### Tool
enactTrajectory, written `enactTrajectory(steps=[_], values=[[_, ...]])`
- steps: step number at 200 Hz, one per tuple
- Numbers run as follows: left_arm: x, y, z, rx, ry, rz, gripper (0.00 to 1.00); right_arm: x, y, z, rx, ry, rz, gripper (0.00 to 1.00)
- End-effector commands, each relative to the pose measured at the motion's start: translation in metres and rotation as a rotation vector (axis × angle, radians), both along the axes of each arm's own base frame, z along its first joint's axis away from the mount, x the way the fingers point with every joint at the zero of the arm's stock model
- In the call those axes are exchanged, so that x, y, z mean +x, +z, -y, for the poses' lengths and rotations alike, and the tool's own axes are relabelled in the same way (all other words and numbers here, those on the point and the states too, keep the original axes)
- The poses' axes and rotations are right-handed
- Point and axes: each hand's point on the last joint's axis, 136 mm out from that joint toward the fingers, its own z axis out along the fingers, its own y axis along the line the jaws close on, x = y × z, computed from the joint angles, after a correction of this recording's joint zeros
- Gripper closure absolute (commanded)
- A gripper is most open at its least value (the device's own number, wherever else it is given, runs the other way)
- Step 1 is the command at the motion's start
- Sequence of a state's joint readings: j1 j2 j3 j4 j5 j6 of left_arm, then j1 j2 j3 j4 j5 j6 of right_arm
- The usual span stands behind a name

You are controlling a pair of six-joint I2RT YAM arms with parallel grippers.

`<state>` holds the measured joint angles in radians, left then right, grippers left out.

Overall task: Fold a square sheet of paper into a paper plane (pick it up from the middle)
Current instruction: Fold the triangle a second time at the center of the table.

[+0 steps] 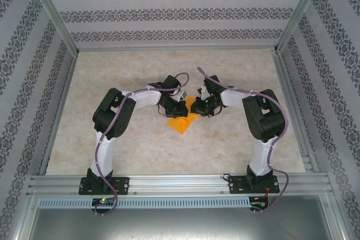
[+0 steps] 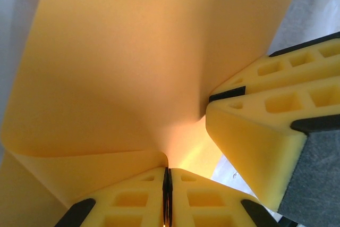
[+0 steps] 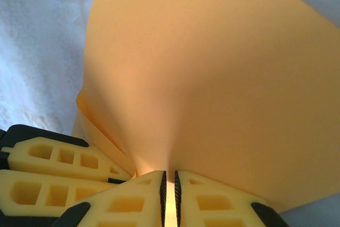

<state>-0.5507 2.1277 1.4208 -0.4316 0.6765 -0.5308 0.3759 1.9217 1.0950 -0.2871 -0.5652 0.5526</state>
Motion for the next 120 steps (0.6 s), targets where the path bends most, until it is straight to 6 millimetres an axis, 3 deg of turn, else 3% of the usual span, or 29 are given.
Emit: enactTrajectory(steps=[1,34,71,120], values=[[0.001,-0.008,0.003,0.026,-0.012,0.009,0.86,-0.011,-0.012,-0.001,-0.012,0.021,-0.039,0.85],[-0.002,-0.010,0.005,0.010,-0.015,0.004,0.77,-0.010,-0.010,0.000,-0.010,0.016,-0.032,0.84],[0.001,0.001,0.005,-0.014,-0.003,0.052,0.63,-0.008,-0.005,0.002,-0.003,0.002,-0.021,0.82],[0.002,0.006,0.007,-0.054,0.017,0.085,0.54,-0.005,0.006,0.014,0.018,-0.040,0.000,0.81]])
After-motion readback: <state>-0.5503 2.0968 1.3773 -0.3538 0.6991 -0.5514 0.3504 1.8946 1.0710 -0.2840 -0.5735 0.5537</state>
